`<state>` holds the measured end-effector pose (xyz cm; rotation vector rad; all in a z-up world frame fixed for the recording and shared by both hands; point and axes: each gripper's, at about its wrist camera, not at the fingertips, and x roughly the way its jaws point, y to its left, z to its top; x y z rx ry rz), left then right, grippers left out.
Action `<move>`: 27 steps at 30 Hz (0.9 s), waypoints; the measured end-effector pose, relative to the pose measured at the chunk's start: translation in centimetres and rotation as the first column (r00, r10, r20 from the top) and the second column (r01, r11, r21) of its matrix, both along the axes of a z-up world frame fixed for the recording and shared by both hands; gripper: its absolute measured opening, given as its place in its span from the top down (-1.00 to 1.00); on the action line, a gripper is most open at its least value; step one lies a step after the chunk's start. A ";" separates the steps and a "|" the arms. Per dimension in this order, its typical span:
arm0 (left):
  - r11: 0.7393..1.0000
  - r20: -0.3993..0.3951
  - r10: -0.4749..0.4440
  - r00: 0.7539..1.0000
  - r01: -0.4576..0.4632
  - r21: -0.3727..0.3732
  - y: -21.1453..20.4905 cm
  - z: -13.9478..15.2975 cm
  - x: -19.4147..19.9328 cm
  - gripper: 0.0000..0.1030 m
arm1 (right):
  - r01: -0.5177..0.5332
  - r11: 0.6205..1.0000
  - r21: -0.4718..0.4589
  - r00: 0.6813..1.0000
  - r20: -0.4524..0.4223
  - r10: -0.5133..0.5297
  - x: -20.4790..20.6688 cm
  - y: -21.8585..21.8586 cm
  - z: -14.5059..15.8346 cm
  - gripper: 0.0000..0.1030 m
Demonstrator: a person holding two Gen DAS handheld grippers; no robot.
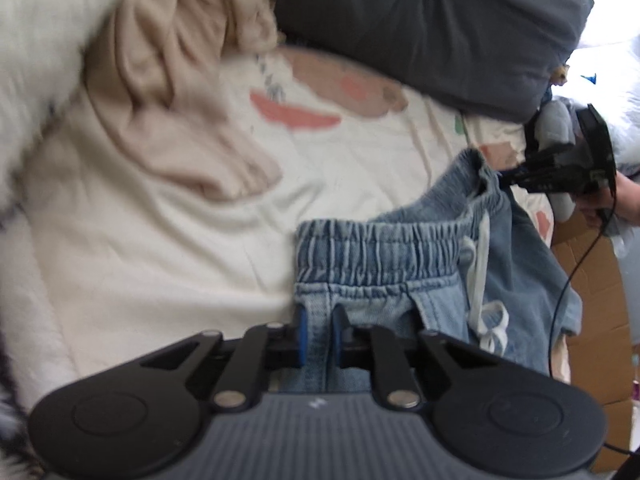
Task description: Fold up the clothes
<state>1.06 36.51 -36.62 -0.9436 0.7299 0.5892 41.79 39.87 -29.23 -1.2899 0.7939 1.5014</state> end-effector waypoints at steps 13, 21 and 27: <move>0.969 0.070 0.098 0.993 -0.112 0.222 2.8 6.5 1.3 0.79 | 0.137 0.971 0.194 0.986 0.068 -0.153 0.8 0.3 5.3 0.98; 0.946 0.079 0.108 0.991 -0.127 0.298 6.1 8.3 3.0 0.79 | 0.206 0.928 0.312 0.963 0.101 -0.248 1.2 2.5 7.1 0.98; 0.928 0.075 0.135 0.988 -0.152 0.340 8.3 8.1 3.8 0.79 | 0.262 0.900 0.349 0.946 0.090 -0.310 1.8 5.2 6.7 0.98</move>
